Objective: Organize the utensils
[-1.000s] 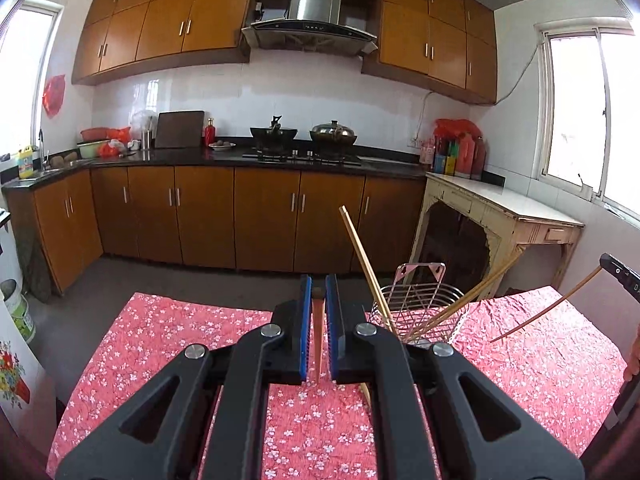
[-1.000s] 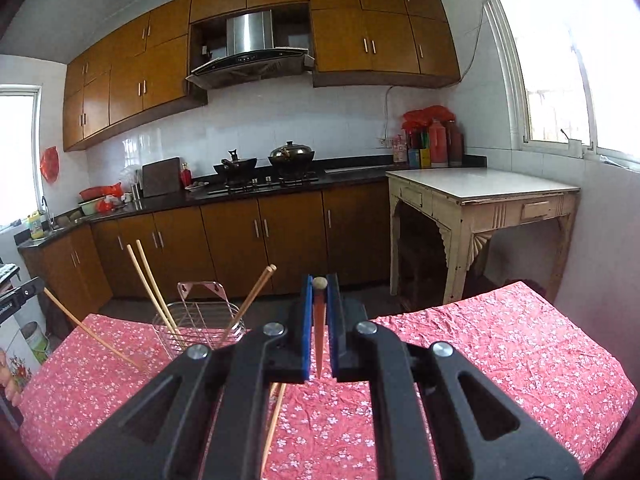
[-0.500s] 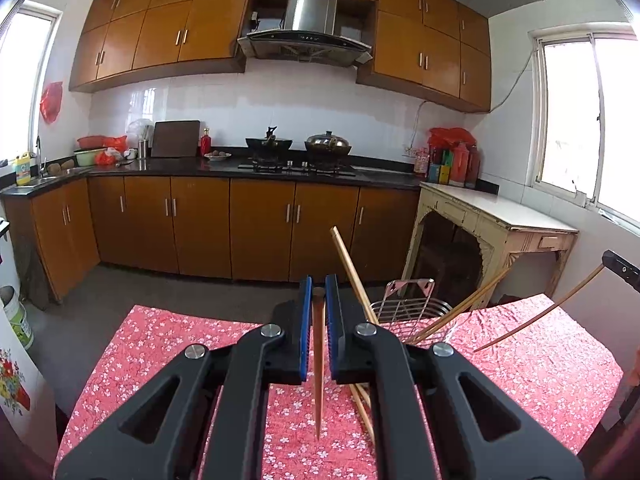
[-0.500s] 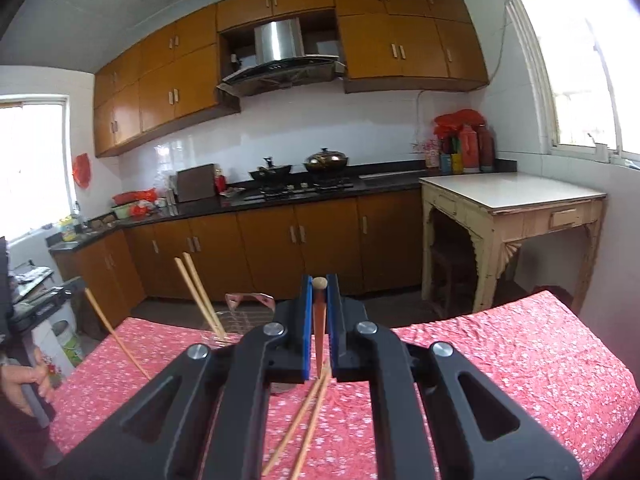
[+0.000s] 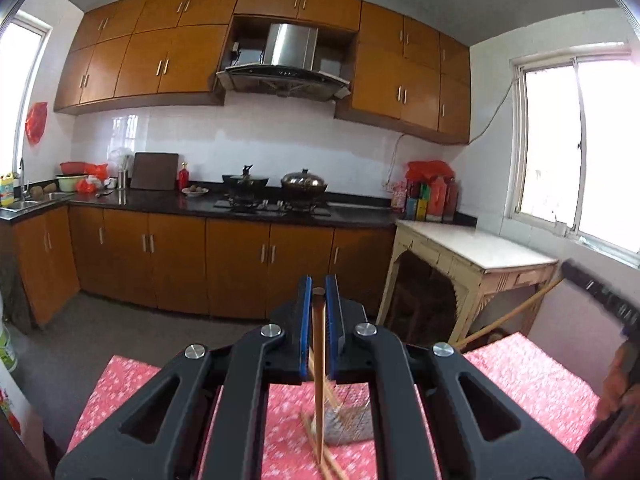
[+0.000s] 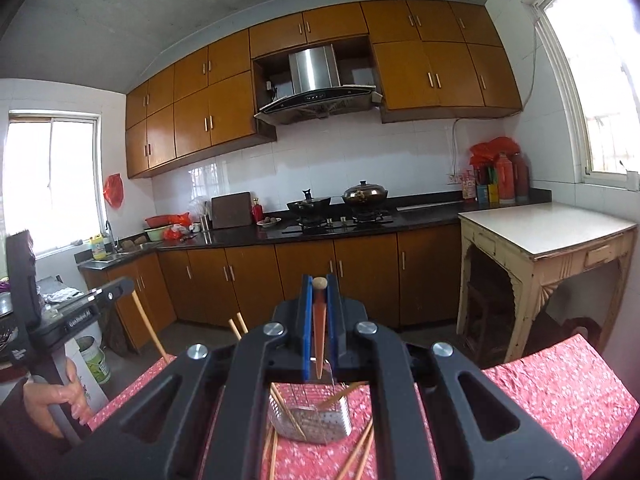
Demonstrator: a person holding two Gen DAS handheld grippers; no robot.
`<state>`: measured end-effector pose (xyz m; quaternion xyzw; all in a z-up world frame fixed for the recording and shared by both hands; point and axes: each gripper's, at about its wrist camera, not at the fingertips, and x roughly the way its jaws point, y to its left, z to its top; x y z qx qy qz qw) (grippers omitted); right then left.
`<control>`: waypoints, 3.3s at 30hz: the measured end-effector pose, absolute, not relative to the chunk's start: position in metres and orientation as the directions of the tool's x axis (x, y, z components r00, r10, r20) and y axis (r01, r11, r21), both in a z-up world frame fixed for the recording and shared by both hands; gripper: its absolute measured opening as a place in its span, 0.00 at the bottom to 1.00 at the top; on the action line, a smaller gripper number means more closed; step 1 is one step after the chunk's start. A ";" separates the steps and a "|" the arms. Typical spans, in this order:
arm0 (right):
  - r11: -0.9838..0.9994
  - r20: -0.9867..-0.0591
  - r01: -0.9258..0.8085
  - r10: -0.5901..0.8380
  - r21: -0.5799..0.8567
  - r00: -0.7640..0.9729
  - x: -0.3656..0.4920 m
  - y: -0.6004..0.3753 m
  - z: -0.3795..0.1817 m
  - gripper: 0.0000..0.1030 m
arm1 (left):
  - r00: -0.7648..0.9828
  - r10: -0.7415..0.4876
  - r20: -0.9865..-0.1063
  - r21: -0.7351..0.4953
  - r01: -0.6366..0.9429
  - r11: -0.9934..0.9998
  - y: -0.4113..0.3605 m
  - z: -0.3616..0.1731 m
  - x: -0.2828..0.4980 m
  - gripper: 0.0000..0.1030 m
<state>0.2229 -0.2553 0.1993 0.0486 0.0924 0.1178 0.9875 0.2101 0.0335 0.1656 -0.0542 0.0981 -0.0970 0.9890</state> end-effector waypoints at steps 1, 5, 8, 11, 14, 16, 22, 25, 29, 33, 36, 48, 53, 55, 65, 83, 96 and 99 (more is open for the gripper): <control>0.970 -0.182 -0.221 0.237 0.106 0.954 0.231 -0.251 0.198 0.07 | 0.964 -0.200 -0.175 -0.124 0.180 0.976 0.030 0.168 0.213 0.07; 0.971 -0.232 -0.219 0.235 0.094 0.944 0.253 -0.241 0.188 0.07 | 0.973 -0.189 -0.132 -0.122 0.173 0.977 0.017 0.179 0.230 0.07; 0.972 -0.264 -0.217 0.232 0.087 0.936 0.266 -0.241 0.177 0.07 | 0.978 -0.183 -0.101 -0.145 0.168 0.975 0.015 0.183 0.240 0.07; 0.970 -0.298 -0.220 0.240 0.099 0.924 0.280 -0.241 0.171 0.07 | 0.980 -0.177 -0.089 -0.172 0.160 0.972 0.011 0.180 0.256 0.07; 0.967 -0.324 -0.228 0.252 0.111 0.912 0.293 -0.240 0.166 0.07 | 0.978 -0.177 -0.111 -0.184 0.155 0.971 0.007 0.170 0.272 0.07; 0.964 -0.349 -0.236 0.263 0.120 0.899 0.304 -0.238 0.162 0.07 | 0.975 -0.174 -0.140 -0.181 0.147 0.972 0.003 0.159 0.284 0.07; 0.967 -0.415 -0.219 0.254 0.132 0.873 0.342 -0.233 0.143 0.08 | 0.958 -0.159 -0.237 -0.173 0.119 0.978 -0.002 0.130 0.312 0.07; 0.969 -0.430 -0.191 0.240 0.155 0.870 0.347 -0.238 0.133 0.29 | 0.948 -0.165 -0.271 -0.191 0.115 0.975 0.007 0.121 0.313 0.12; 0.982 -0.382 -0.130 0.173 0.137 0.908 0.327 -0.255 0.127 0.50 | 0.963 -0.121 -0.240 -0.175 0.080 0.981 0.024 0.120 0.295 0.80; 0.988 -0.362 -0.055 0.103 0.141 0.927 0.304 -0.283 0.119 0.54 | 0.963 -0.099 -0.252 -0.124 0.069 0.990 0.039 0.115 0.274 0.85; 0.989 -0.367 0.014 0.041 0.145 0.929 0.288 -0.308 0.107 0.55 | 0.957 -0.085 -0.276 -0.107 0.057 0.993 0.057 0.099 0.251 0.96; 0.987 -0.680 0.111 0.000 0.120 0.733 0.279 -0.327 -0.051 0.47 | 0.808 -0.037 -0.589 -0.028 0.025 0.999 0.068 -0.031 0.230 0.98; 0.989 -0.756 0.002 0.112 0.149 0.645 0.279 -0.287 -0.098 0.30 | 0.765 -0.053 -0.642 0.025 0.090 0.996 0.037 -0.072 0.213 0.98; 0.990 -0.765 -0.031 0.127 0.138 0.631 0.277 -0.271 -0.104 0.29 | 0.763 -0.055 -0.644 0.052 0.115 0.992 0.024 -0.075 0.208 0.98; 0.996 -0.799 -0.084 0.081 0.039 0.596 0.276 -0.232 -0.127 0.29 | 0.708 -0.110 -0.698 -0.003 0.151 0.989 0.000 -0.089 0.208 0.98; 0.993 -0.780 0.119 -0.077 -0.004 0.621 0.279 -0.293 -0.127 0.07 | 0.599 -0.064 -0.798 0.036 0.154 0.987 -0.033 -0.120 0.233 0.23; 0.985 -0.769 0.173 -0.120 -0.013 0.628 0.289 -0.325 -0.127 0.08 | 0.614 0.068 -0.786 0.051 -0.046 0.998 0.062 -0.115 0.259 0.15; 0.985 -0.769 0.173 -0.116 -0.008 0.628 0.289 -0.325 -0.126 0.08 | 0.633 0.059 -0.772 0.045 -0.039 0.998 0.062 -0.114 0.251 0.15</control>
